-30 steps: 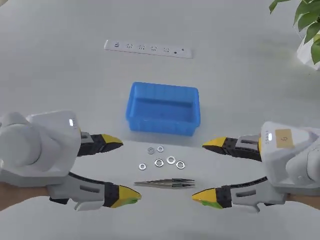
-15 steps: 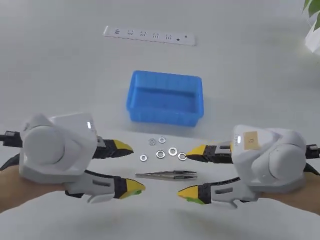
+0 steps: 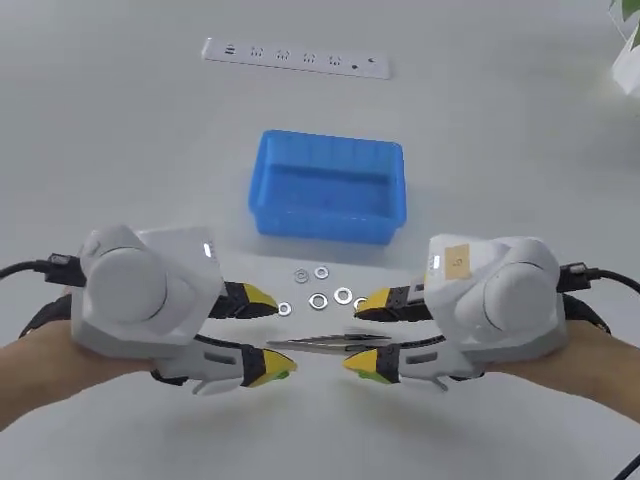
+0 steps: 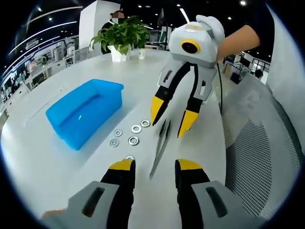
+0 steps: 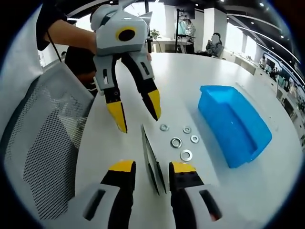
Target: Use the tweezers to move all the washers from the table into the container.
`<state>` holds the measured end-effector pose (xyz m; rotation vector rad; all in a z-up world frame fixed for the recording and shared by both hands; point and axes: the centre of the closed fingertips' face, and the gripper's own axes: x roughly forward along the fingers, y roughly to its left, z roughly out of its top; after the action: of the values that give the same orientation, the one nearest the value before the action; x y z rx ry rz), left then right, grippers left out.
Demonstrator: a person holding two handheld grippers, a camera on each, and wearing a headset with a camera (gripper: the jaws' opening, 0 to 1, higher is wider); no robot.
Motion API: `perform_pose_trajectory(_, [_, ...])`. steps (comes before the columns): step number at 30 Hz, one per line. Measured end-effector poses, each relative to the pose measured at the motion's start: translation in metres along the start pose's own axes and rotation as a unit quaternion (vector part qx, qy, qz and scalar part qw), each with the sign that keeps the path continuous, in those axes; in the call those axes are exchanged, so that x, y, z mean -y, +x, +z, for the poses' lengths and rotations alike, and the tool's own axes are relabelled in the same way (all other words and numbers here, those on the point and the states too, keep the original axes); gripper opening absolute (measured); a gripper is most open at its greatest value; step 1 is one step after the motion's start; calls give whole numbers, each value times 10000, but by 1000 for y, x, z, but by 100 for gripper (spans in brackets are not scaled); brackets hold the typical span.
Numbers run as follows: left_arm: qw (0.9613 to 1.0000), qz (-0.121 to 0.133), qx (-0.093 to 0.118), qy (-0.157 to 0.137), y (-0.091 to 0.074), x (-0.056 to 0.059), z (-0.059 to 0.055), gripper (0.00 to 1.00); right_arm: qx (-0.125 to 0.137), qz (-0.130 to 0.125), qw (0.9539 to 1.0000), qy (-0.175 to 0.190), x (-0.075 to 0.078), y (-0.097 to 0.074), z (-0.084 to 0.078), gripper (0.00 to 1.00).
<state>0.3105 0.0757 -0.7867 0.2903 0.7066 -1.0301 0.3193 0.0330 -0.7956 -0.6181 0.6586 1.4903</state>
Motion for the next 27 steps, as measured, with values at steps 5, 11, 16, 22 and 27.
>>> perform_pose_trajectory(5, [10000, -45, -41, -25, 2, 2, -2, 32, -85, 38, 10000, 28, -1, 3, -2, 27])
perform_pose_trajectory(11, [10000, -38, -70, -38, 5, 1, -3, 29, -183, 58, 9998, 11, -1, 2, -5, 25])
perform_pose_trajectory(16, [9995, -94, -281, -88, 9, 2, -10, 25, -312, 96, 9995, 6, 0, 5, -8, 21])
perform_pose_trajectory(22, [9991, -106, -414, 68, 11, 3, -13, 24, -366, 126, 9992, -60, 1, 8, -6, 19])
perform_pose_trajectory(27, [9982, -117, -524, 261, 11, 2, -11, 21, -496, 238, 9983, -170, -2, 12, -6, 18])
